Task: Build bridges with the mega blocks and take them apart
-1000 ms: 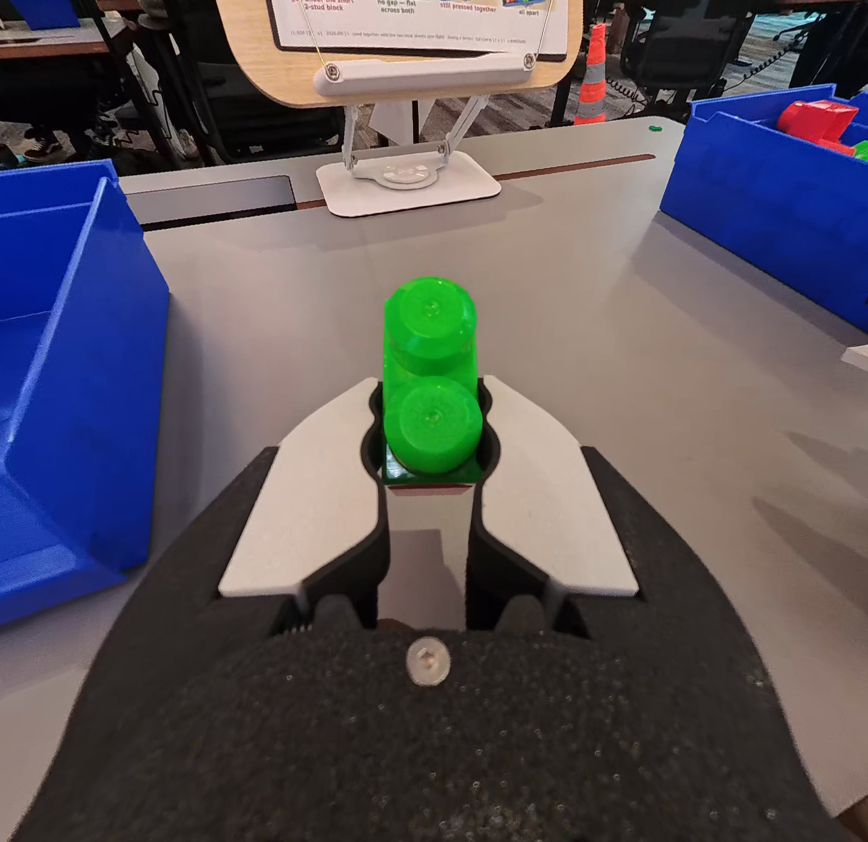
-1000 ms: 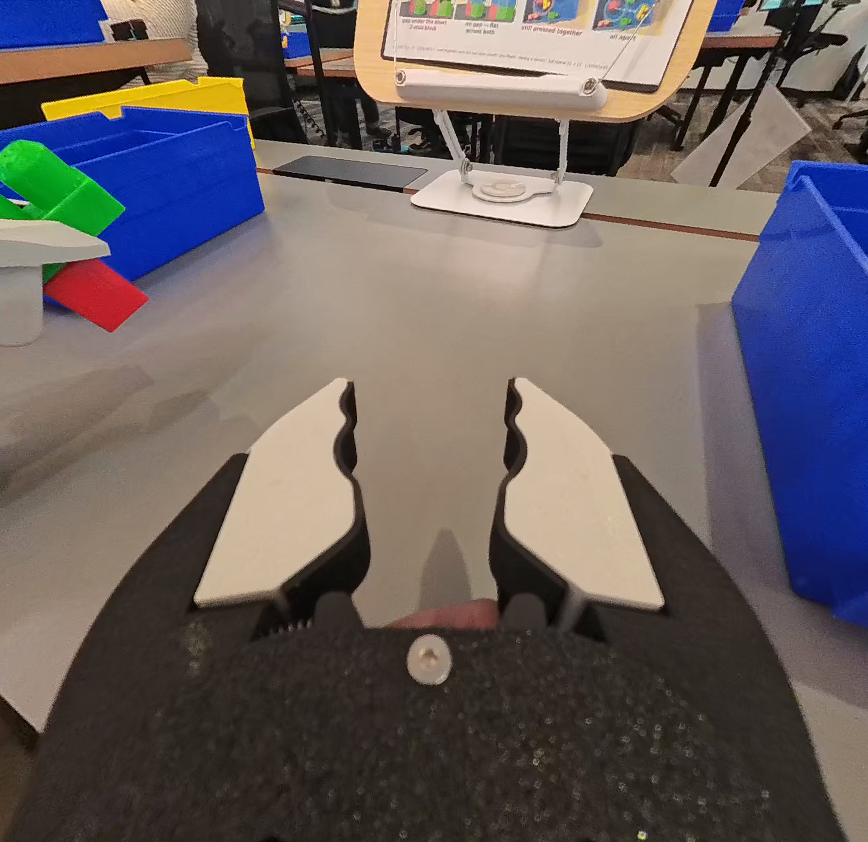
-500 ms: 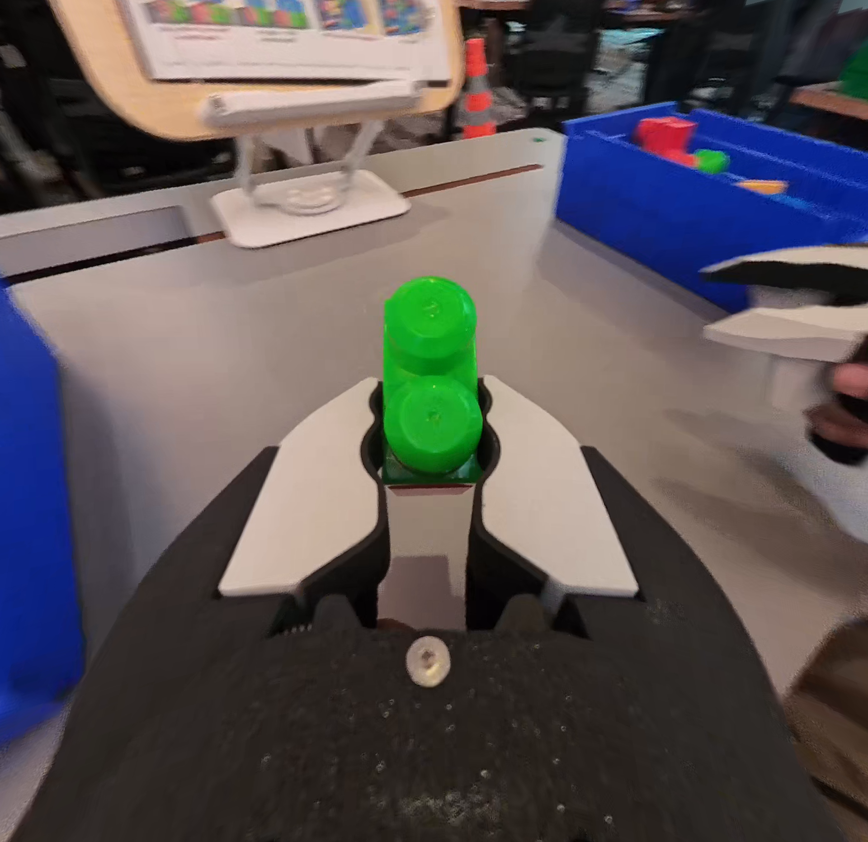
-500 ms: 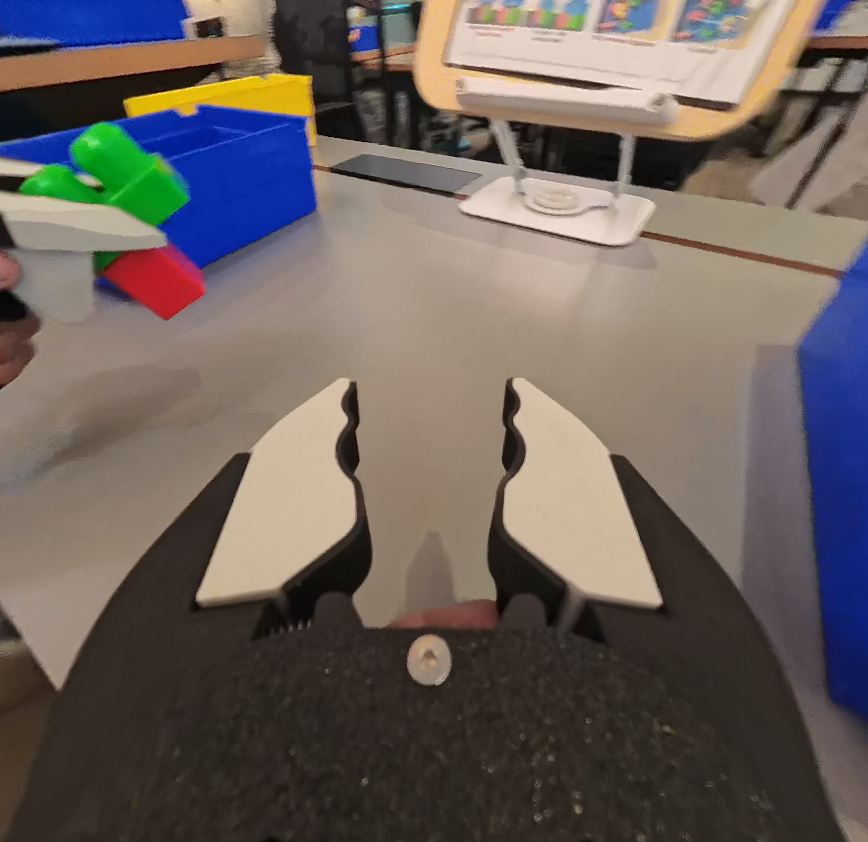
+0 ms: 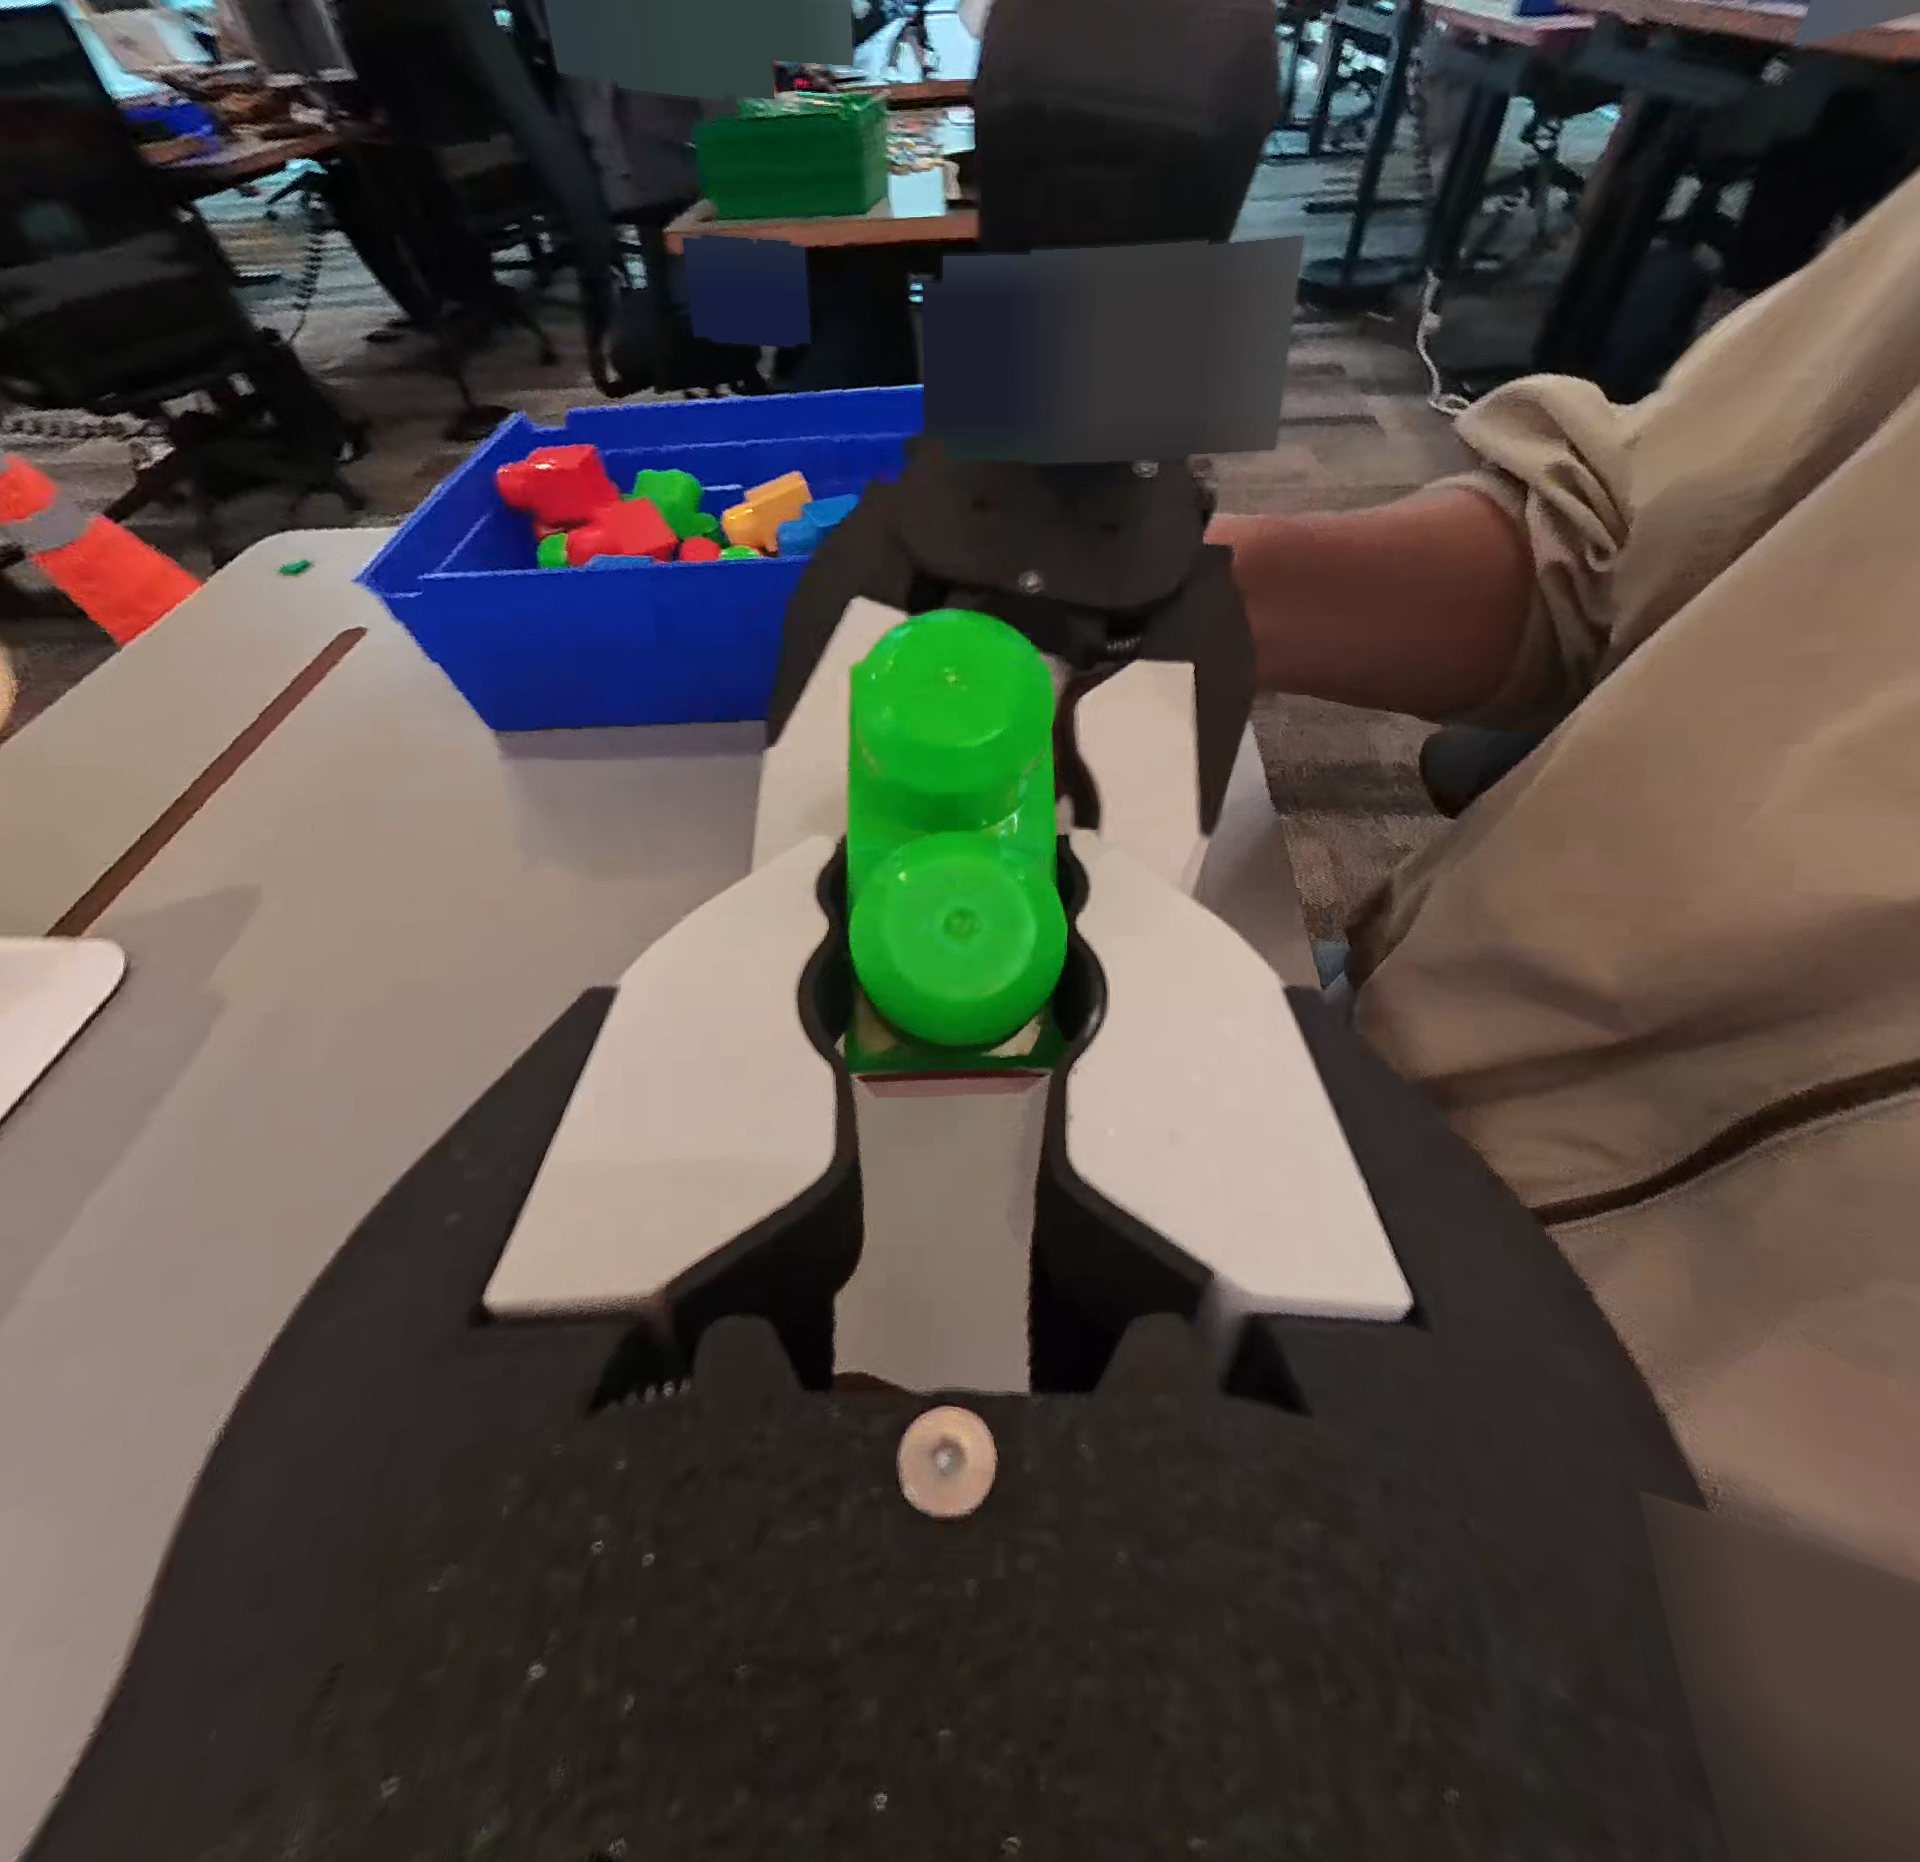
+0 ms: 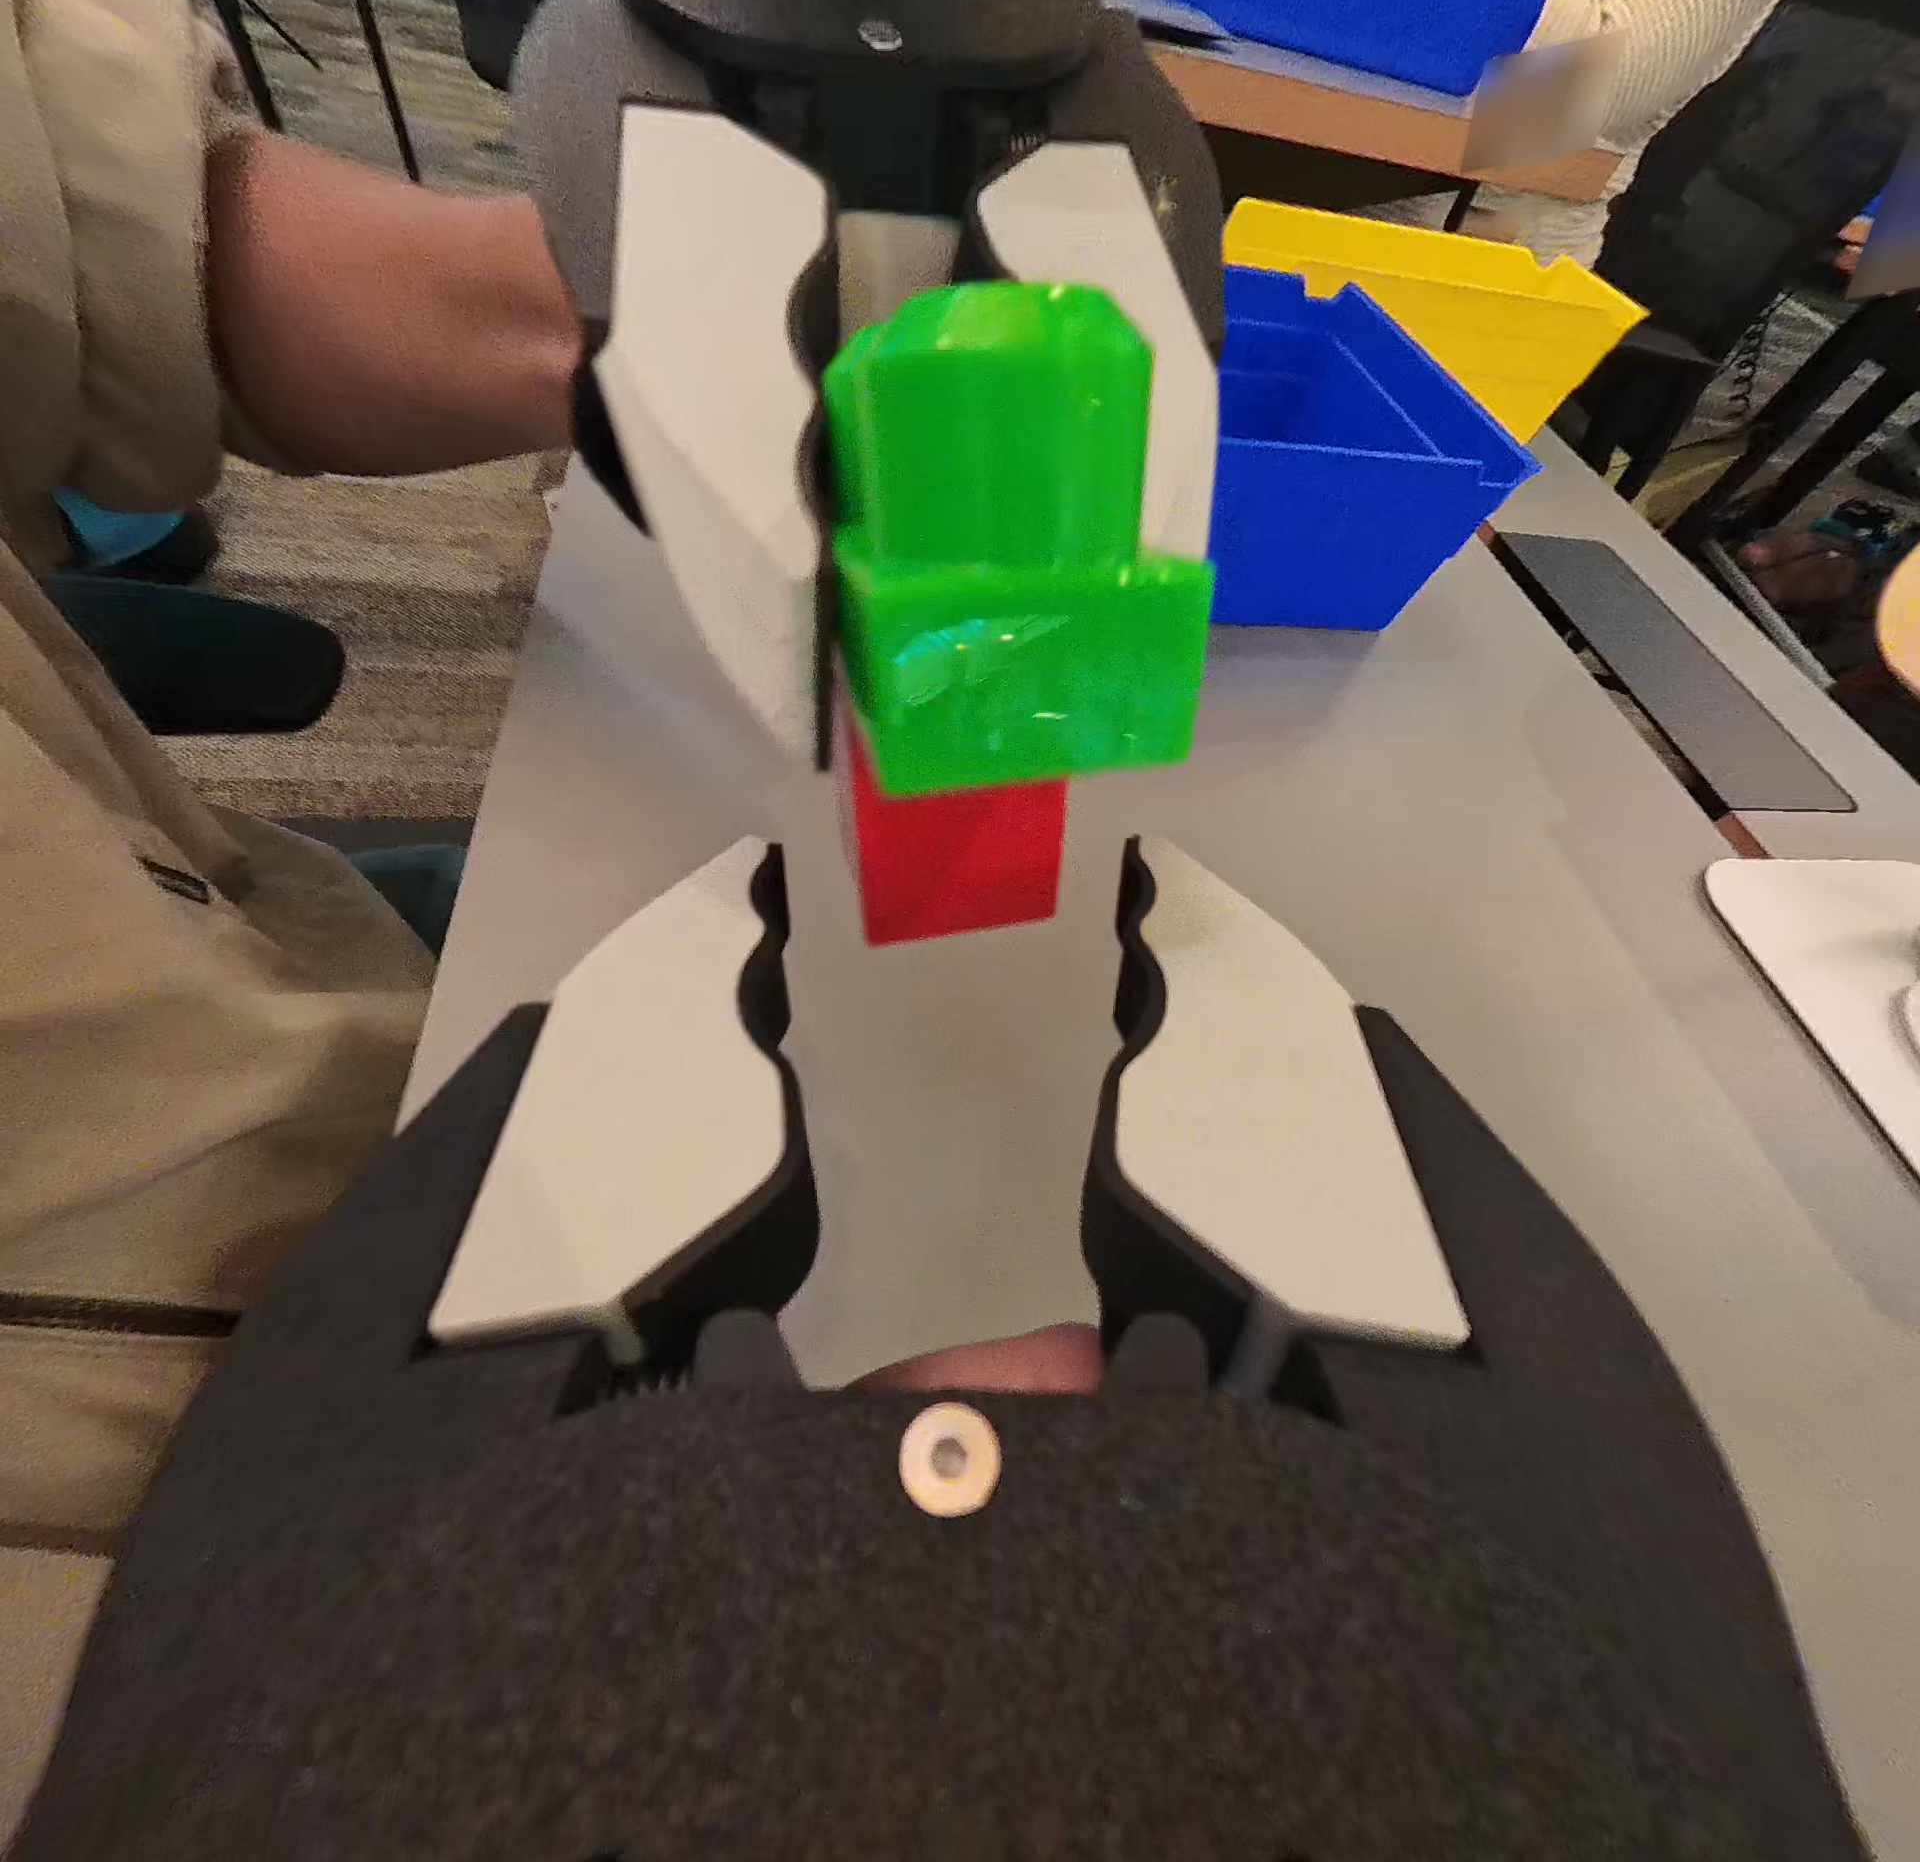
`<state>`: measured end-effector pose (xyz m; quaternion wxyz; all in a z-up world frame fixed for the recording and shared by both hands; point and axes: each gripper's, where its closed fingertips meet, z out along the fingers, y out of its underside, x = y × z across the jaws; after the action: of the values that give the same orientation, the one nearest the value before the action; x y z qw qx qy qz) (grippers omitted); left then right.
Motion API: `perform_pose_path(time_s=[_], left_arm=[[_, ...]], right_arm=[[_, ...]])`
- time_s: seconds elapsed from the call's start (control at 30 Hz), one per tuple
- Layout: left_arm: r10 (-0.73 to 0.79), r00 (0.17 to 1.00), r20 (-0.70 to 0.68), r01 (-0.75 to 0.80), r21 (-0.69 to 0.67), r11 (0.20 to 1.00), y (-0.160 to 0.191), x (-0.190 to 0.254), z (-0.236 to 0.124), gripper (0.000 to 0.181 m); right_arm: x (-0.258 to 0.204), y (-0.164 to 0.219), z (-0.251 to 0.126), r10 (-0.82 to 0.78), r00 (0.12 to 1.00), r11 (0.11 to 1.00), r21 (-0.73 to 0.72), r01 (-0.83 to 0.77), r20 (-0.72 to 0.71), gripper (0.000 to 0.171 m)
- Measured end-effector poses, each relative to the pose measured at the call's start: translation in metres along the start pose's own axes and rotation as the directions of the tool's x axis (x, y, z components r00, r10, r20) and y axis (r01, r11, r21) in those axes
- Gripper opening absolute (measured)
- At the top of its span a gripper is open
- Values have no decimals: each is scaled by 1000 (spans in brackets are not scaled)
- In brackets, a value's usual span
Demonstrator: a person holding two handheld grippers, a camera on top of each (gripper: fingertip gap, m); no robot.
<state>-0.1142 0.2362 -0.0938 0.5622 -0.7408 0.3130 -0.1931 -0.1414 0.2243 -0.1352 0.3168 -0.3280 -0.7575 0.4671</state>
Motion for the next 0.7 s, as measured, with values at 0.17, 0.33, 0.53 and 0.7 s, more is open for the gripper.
perform_pose_path(time_s=[0.17,0.33,0.53,0.7], left_arm=[[56,998,-35,-57,-28,998,14,8,16,36],[49,997,-57,-50,-8,999,20,13,20,36],[102,994,-36,-103,-35,994,17,12,19,36],[95,995,-9,-94,75,993,-23,5,-12,36]], right_arm=[[-8,11,3,-10,1000,1000,6,10,24,38],[-14,19,3,-5,999,1000,6,5,36,36],[-12,16,1,-34,998,999,-8,34,48,36],[-3,54,-2,-60,998,989,-137,60,6,36]])
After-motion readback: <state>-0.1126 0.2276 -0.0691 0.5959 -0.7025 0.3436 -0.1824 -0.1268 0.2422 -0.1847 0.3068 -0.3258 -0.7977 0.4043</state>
